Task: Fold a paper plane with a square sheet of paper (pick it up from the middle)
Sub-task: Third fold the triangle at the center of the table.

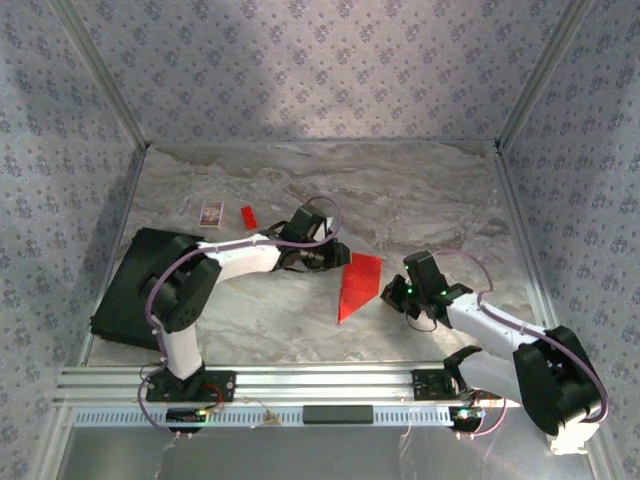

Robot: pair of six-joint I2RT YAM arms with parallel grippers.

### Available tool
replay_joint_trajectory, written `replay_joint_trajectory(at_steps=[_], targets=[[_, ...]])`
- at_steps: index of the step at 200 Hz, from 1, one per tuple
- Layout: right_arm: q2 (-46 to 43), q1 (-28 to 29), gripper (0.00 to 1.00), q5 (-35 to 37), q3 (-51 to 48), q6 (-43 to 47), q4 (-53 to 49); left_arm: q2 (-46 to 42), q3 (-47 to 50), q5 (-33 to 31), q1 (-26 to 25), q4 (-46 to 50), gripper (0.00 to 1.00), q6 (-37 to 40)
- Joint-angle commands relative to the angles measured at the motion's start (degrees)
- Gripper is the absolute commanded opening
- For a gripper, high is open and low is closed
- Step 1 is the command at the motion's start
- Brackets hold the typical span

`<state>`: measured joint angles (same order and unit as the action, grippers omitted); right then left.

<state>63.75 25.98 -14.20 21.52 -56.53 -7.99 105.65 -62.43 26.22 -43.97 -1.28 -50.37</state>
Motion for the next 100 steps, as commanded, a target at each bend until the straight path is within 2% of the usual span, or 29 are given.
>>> replay_joint_trajectory(at_steps=[1, 48, 100], targets=[[-0.21, -0.38, 0.03, -2.79, -0.21, 2.56, -0.37, 2.93, -3.09, 2.47, -0.33, 0.32, 0.22, 0.97], [1.20, -0.55, 0.05, -3.56, -0.05, 3.01, 0.45, 7.22, -4.26, 2.95, -0.34, 0.58, 0.20, 0.97], [-0.26, -1.18, 0.09, -3.35, 0.19, 3.65, 0.61, 9.39, -0.22, 3.43, -0.34, -1.32, 0.19, 1.07]])
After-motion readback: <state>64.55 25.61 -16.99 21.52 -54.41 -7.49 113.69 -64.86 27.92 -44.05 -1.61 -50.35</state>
